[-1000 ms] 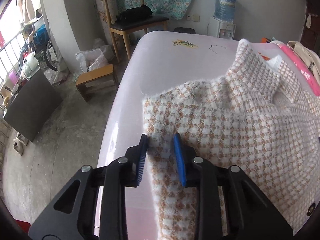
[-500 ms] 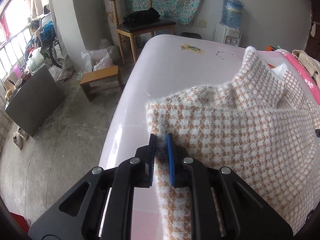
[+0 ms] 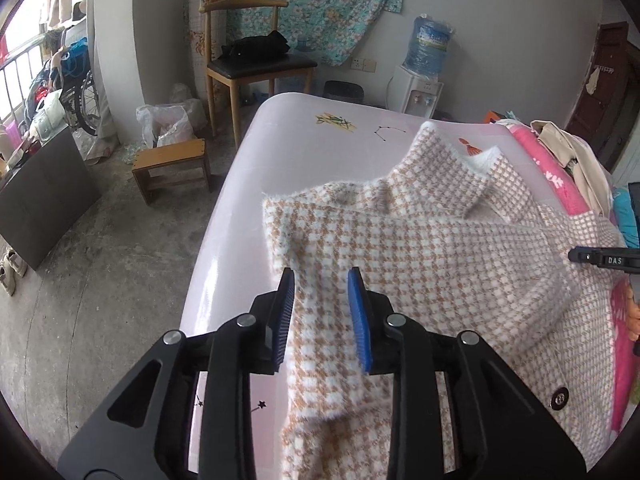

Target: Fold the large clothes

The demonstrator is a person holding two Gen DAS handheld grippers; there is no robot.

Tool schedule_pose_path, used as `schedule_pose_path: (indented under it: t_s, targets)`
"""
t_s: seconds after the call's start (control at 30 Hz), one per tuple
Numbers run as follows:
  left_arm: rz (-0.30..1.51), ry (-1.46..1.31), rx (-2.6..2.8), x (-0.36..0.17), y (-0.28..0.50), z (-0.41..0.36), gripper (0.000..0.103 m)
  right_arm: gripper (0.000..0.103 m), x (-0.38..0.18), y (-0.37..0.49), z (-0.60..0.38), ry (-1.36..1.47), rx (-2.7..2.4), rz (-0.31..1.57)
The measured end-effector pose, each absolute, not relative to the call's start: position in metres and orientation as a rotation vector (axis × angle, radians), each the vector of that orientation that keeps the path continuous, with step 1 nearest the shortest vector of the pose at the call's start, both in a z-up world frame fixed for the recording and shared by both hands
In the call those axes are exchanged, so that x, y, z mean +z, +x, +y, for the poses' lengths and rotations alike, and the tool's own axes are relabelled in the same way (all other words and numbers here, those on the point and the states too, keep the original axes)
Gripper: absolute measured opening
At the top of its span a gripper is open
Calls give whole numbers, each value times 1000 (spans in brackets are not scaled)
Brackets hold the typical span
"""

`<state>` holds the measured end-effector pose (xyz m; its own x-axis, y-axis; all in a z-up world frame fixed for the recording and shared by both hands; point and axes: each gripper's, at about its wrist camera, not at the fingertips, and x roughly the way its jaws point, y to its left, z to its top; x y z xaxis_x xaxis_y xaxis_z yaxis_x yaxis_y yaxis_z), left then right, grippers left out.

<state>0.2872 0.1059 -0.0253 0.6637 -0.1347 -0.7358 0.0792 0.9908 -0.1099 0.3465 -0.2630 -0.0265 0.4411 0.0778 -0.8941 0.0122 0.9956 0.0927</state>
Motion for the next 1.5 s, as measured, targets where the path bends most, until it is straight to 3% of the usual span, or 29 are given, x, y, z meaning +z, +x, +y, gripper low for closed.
schedule_pose_path:
  t_s: [0.03, 0.13, 0.27, 0.33, 0.47, 0.6, 0.73, 0.83, 1.3, 1.5]
  targets:
    - [842, -66, -140, -25, 285, 100, 38, 35, -17, 343, -258, 70, 40, 1078]
    - [882, -44, -197, -33, 286, 77, 46, 51, -1, 335, -234, 37, 135, 1012]
    - [952, -15, -216, -63, 290, 43, 63, 54, -18, 335, -196, -29, 259, 1052]
    - [976, 28, -182, -81, 291, 31, 70, 60, -41, 332, -186, -80, 247, 1103]
    - [941, 106, -107, -89, 286, 21, 84, 64, -56, 325, -181, -134, 208, 1137]
    - [956, 74, -119, -89, 291, 28, 86, 66, -40, 320, -180, -83, 224, 1097]
    - [934, 91, -99, -91, 289, 26, 91, 90, -65, 329, -181, -118, 160, 1130]
    - [952, 99, -88, -90, 291, 26, 93, 97, -66, 326, -182, -107, 138, 1100]
    - [944, 118, -93, -92, 293, 24, 95, 97, -68, 341, -194, -80, 186, 1137]
    - [963, 110, -96, -92, 295, 25, 95, 97, -19, 327, -255, 56, 142, 1063]
